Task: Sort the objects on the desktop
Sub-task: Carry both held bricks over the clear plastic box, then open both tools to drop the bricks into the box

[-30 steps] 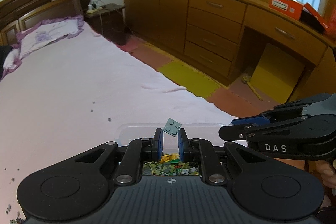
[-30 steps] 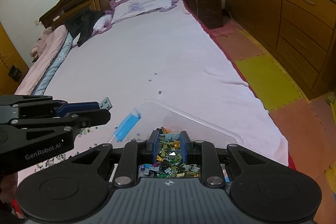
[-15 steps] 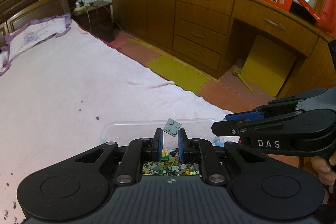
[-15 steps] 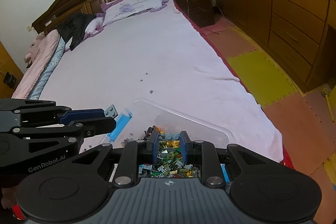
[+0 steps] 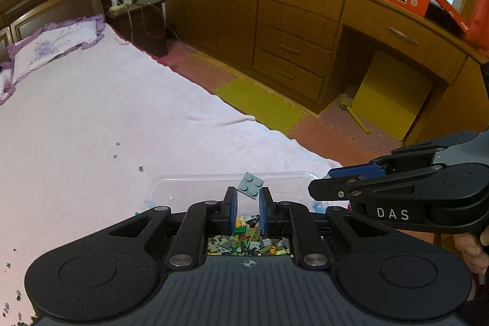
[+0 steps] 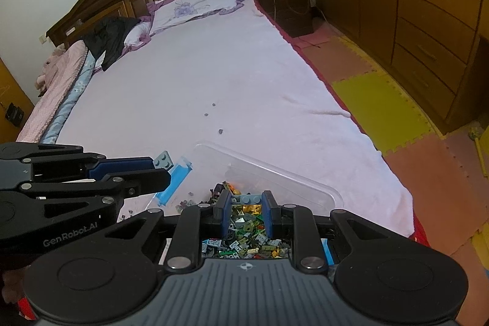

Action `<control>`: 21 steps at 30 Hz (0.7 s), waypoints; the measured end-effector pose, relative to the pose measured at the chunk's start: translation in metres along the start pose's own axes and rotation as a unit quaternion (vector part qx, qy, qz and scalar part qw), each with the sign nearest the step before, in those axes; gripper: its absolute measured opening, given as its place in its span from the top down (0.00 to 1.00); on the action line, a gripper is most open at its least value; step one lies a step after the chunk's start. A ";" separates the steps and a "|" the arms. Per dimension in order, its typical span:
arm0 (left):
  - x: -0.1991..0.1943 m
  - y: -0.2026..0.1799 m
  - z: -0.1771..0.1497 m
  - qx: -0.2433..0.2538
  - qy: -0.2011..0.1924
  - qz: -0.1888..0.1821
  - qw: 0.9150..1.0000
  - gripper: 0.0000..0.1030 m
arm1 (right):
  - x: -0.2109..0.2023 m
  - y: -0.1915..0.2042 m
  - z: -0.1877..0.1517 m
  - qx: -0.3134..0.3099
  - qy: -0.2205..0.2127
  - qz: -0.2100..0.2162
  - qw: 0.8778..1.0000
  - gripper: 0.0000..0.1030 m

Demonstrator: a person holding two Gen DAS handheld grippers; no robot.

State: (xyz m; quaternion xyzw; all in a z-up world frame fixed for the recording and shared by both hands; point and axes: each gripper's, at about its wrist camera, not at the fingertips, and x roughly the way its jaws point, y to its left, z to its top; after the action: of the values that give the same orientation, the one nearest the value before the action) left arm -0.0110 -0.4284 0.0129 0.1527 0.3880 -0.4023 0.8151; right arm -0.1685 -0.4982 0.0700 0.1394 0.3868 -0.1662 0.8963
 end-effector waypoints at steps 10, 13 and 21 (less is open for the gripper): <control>0.005 -0.001 0.001 0.000 0.008 -0.005 1.000 0.84 | 0.002 -0.004 -0.001 0.005 0.003 -0.004 1.000 0.77; 0.006 -0.001 0.001 -0.001 0.009 -0.003 1.000 0.84 | 0.003 -0.005 -0.001 0.007 0.002 -0.005 1.000 0.75; 0.004 -0.002 -0.002 -0.006 0.008 0.002 1.000 0.76 | 0.003 -0.007 -0.001 0.006 -0.001 -0.004 1.000 0.75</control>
State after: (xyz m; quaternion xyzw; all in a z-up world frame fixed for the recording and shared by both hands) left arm -0.0123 -0.4303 0.0088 0.1514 0.3968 -0.3973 0.8135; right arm -0.1701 -0.5047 0.0665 0.1434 0.3858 -0.1728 0.8948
